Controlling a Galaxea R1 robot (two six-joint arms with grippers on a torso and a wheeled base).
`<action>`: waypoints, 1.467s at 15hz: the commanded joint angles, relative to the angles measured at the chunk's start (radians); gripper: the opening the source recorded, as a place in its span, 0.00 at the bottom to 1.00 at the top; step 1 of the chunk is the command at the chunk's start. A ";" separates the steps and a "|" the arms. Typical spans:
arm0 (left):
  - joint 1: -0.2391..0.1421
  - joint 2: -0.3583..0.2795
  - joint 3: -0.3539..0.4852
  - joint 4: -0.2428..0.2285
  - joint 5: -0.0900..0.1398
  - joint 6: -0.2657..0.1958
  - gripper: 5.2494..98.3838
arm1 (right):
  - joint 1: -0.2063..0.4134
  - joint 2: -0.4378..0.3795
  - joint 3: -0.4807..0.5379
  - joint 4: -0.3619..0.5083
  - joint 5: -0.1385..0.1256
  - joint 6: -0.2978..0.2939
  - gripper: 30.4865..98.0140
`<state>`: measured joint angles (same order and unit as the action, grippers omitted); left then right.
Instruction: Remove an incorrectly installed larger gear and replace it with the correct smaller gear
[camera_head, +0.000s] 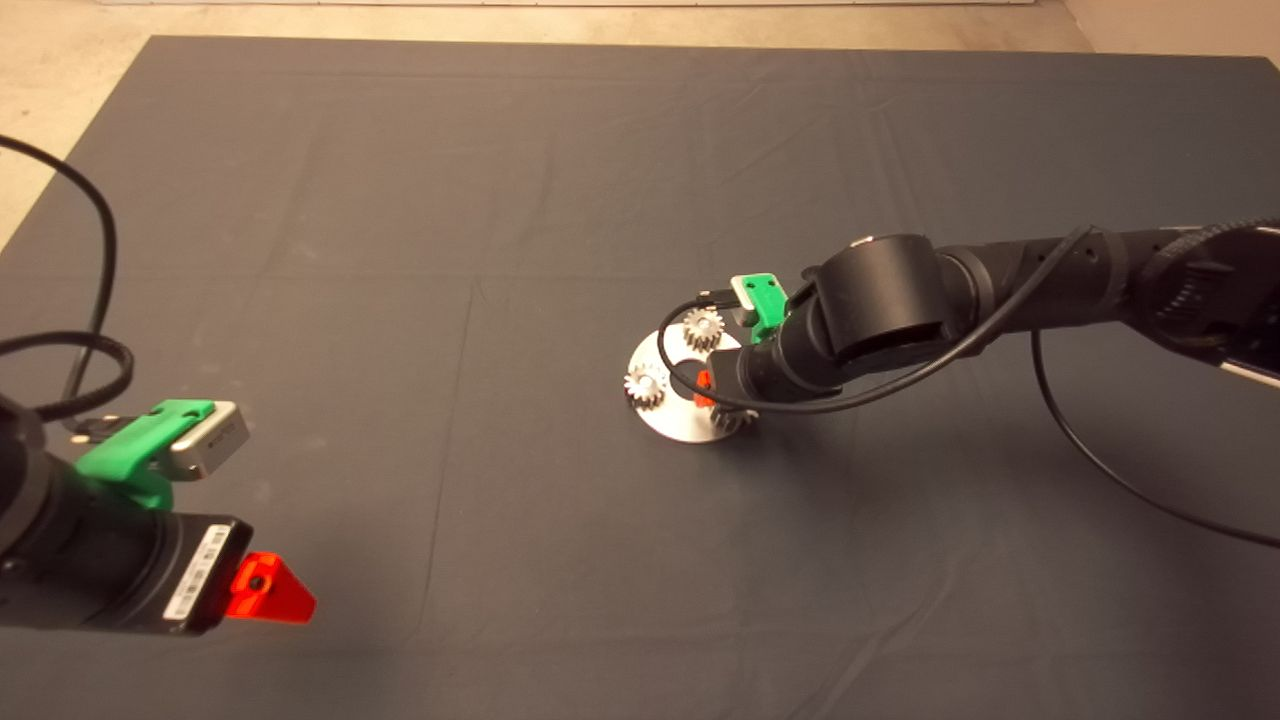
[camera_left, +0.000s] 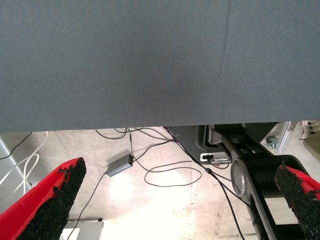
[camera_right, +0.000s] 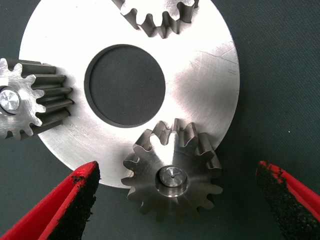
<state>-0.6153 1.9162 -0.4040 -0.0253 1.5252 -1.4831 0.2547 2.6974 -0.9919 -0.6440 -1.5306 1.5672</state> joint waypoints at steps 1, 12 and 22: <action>-0.004 -0.007 0.001 0.002 0.095 0.006 1.00 | 0.009 0.004 -0.011 -0.051 -0.125 -0.012 0.78; -0.004 -0.005 0.004 0.002 0.093 0.006 1.00 | 0.003 0.005 -0.014 -0.072 -0.127 -0.013 0.79; -0.004 -0.004 0.004 0.002 0.093 0.006 1.00 | 0.002 0.005 -0.014 -0.073 -0.127 -0.013 0.81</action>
<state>-0.6153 1.9143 -0.4040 -0.0253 1.5249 -1.4821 0.2462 2.6979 -1.0053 -0.6838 -1.5309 1.5557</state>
